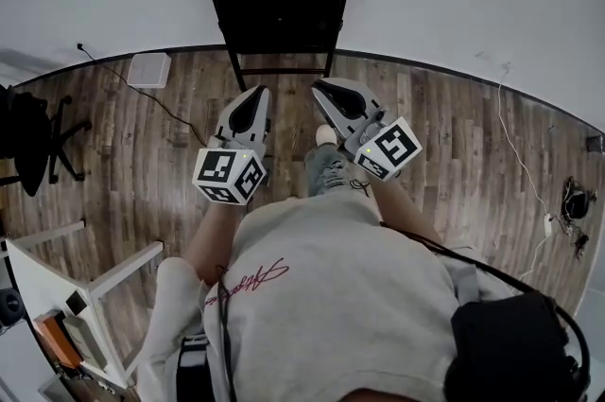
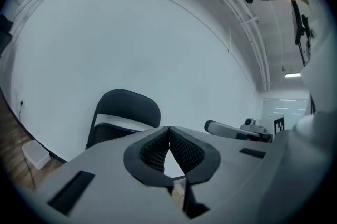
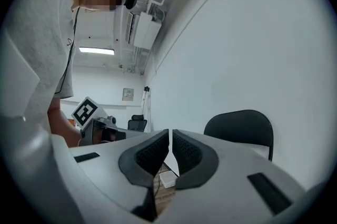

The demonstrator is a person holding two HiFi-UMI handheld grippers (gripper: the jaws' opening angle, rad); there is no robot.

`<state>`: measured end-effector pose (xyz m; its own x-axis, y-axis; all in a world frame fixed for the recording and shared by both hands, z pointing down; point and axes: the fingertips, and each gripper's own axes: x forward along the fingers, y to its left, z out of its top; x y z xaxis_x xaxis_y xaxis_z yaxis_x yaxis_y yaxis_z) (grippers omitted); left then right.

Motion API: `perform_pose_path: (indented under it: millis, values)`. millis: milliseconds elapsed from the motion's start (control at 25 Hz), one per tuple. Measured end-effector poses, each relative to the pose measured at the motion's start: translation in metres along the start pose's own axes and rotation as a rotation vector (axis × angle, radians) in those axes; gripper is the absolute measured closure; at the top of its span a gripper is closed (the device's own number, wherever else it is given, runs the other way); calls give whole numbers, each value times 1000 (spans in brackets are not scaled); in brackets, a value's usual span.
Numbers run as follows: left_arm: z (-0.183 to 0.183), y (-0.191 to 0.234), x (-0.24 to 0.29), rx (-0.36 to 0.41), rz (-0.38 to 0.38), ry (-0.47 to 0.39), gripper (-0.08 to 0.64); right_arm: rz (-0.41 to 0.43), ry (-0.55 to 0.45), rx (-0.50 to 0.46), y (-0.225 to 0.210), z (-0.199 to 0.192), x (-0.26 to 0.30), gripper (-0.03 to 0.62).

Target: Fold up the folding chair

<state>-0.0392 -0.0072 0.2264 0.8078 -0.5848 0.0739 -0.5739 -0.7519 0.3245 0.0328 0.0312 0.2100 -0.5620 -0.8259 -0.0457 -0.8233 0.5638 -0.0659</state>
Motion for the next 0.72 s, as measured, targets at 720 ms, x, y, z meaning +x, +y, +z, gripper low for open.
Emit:
perform_pose_path:
  millis: [720]
  values:
    - [-10, -80, -114, -78, -202, -4, 543, -95, 40, -173, 109, 25, -81, 571]
